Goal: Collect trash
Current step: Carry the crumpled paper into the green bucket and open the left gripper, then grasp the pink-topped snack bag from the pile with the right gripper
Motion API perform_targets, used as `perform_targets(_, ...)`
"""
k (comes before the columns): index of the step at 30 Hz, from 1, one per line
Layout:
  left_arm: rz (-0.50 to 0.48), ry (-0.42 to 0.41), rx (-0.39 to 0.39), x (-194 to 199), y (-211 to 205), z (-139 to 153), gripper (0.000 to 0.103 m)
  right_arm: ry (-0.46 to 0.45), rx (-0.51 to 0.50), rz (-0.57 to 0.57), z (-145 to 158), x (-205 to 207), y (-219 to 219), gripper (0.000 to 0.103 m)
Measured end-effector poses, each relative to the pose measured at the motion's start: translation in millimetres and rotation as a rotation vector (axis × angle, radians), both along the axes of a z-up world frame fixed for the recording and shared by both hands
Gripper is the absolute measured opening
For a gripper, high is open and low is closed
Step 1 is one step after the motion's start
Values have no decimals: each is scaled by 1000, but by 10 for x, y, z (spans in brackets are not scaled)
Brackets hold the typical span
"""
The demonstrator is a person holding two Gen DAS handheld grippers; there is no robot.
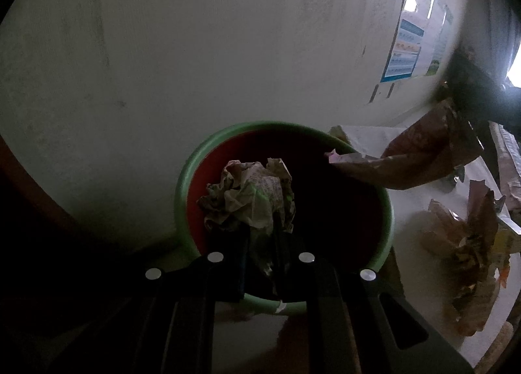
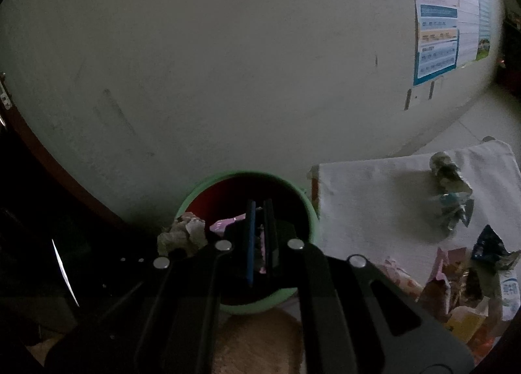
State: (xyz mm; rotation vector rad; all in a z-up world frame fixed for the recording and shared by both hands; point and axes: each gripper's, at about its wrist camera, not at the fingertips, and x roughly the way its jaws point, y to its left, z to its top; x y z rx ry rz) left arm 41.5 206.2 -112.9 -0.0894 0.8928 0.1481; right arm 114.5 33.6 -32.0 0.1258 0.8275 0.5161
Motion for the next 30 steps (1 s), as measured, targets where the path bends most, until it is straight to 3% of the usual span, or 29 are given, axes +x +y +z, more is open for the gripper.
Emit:
perform_targets(4,6,3,12,30,7,-5,14,-3,-1,13,-20,18,38,6)
perform_targets(5,12,1,15,35,10,1,17,0,6,16,-27,23,44,11)
perform_targets(6,18,-2,18,40,12,8,28,3,10,17,-34,23,49,16)
perform_targets(8,27,-13,19,47,10,30,43,-1,9,2,-36,8,40,41)
perform_targets(12,38,-27,17,43,11,62,54,-2,19,-3,-33,-38,-27,44)
perform_targets(18,36,-32,17,34,-16,67,56,17,23,-49,-72,-194,-297,51)
perform_targets(21,27,-31,14,21,-60,65,56,21,-22,-89,-163,-320,-518,51)
perform_targets(28,-27,-37,-4,-14,-240,143,56,68,-140,-327,-448,-539,-1446,51)
perform_targets(30,-50,-39,-1,-21,-337,160,56,110,-132,-369,-531,-548,-1654,51)
